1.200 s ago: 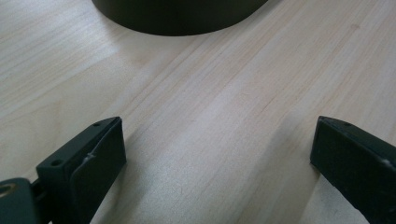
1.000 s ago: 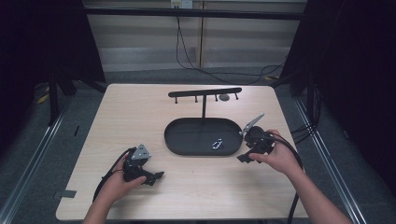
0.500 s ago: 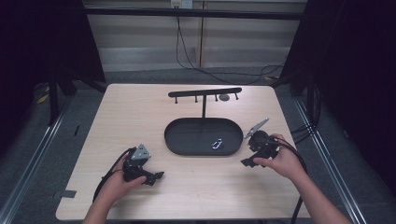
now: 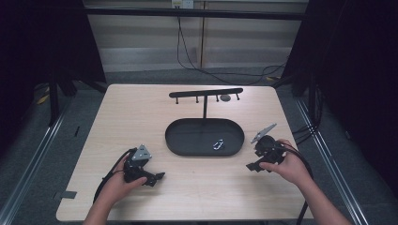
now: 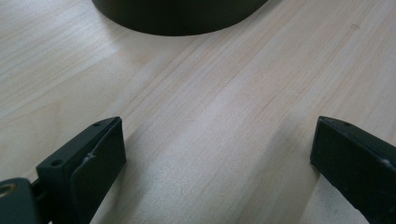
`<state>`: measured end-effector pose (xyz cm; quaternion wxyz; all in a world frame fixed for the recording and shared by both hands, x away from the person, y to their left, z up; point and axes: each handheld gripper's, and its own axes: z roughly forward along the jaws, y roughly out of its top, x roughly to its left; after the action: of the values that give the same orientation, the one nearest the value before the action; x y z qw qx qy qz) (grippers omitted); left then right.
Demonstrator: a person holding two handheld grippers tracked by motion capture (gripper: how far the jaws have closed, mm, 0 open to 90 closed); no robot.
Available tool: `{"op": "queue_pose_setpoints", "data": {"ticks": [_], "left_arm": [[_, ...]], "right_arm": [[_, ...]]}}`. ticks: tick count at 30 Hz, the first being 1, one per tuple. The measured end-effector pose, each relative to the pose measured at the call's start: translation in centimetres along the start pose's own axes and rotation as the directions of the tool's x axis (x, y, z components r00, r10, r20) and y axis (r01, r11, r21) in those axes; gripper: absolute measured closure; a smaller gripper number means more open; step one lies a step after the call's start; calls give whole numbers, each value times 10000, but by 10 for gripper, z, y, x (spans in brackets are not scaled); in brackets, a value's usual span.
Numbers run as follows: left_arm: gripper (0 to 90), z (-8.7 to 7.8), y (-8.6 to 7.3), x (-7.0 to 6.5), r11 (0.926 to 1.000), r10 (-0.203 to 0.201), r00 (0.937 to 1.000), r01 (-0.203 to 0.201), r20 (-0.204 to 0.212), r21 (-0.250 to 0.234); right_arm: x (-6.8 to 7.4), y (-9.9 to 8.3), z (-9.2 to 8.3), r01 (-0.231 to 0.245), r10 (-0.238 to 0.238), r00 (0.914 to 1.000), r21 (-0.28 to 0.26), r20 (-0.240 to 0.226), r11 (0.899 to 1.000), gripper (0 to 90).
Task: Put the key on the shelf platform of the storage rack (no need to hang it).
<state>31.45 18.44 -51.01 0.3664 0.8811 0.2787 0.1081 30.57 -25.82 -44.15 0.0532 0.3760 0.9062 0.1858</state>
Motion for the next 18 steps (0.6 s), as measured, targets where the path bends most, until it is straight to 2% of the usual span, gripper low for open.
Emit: {"op": "queue_pose_setpoints", "data": {"ticks": [18], "left_arm": [[30, 0, 0, 0, 10000, -22, 10000, 22, 3, 8]], "right_arm": [[-3, -22, 0, -261, 260, 9996, -84, -84, 9996, 312]]}}
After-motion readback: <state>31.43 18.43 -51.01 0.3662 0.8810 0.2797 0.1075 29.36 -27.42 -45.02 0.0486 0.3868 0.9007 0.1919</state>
